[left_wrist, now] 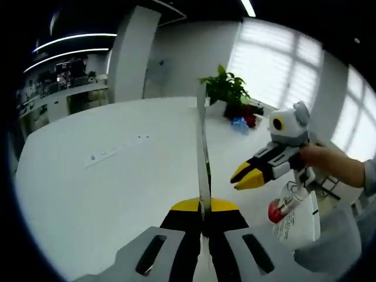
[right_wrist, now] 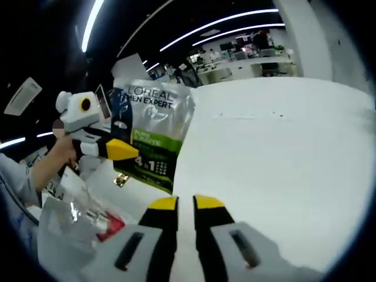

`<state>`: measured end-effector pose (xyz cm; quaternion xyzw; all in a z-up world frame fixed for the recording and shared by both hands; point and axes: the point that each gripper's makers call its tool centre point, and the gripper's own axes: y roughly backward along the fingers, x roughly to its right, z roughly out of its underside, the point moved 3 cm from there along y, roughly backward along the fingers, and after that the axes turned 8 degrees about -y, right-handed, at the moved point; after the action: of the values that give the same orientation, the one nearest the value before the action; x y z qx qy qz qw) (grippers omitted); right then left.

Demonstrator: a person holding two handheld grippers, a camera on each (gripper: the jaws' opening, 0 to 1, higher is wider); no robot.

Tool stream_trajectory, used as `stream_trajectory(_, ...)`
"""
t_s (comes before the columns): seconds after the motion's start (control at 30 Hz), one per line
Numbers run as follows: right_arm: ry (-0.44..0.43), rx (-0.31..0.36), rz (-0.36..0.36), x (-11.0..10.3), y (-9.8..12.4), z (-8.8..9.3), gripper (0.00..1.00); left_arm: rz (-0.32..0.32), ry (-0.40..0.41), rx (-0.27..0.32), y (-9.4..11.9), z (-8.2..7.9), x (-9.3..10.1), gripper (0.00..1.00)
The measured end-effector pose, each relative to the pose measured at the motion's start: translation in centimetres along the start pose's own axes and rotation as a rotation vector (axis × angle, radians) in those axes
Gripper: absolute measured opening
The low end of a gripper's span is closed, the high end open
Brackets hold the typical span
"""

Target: Arrange the skincare products in the storage area until every visible bottle or jar stands upright without overlapping.

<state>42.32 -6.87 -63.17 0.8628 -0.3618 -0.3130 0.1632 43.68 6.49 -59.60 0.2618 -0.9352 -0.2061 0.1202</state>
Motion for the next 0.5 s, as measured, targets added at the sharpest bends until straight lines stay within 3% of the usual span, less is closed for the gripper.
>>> stream_trajectory(0.5,0.092,-0.014,0.037,-1.1,3.2,0.9,0.11,-0.084,0.0,0.013,3.6,0.6,-1.6,0.0)
